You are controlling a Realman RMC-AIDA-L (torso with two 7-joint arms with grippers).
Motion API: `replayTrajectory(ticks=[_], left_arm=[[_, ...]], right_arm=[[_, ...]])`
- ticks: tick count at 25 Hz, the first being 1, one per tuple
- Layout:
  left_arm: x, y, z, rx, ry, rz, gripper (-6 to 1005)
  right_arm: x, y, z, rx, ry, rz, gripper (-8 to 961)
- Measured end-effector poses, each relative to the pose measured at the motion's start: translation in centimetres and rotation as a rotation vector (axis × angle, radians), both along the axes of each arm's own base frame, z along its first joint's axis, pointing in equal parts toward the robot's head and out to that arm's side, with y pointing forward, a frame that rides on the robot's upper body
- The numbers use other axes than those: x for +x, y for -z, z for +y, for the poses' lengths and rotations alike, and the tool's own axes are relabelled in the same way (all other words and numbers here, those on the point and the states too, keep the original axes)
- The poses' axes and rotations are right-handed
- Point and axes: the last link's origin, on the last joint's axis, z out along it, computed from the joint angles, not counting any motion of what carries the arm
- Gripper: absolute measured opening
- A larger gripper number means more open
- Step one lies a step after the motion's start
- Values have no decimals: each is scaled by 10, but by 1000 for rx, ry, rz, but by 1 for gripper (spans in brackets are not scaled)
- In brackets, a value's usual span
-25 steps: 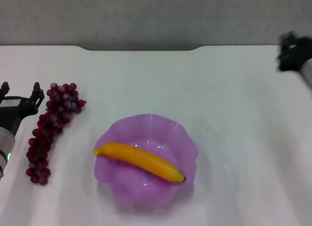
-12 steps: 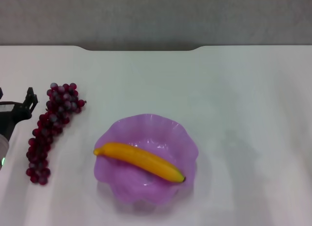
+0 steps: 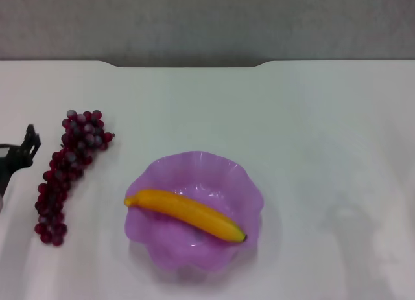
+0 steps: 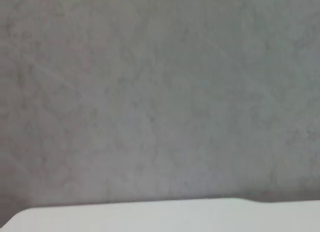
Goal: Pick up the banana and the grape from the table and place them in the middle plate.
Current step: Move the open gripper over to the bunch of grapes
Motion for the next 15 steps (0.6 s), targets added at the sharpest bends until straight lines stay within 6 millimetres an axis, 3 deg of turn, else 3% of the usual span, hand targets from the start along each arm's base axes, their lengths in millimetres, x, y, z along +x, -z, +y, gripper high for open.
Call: replayTrajectory(ticks=[7, 11, 15], left_arm=[[-14, 7, -9, -33, -73, -91, 800], [-14, 21, -10, -114, -116, -129, 799], [3, 33, -6, -165, -71, -136, 798]], right_arm=[[-3, 0, -5, -30, 41, -71, 22], [-35, -2, 1, -83, 18, -188, 22], [-57, 3, 10, -161, 7, -295, 21]])
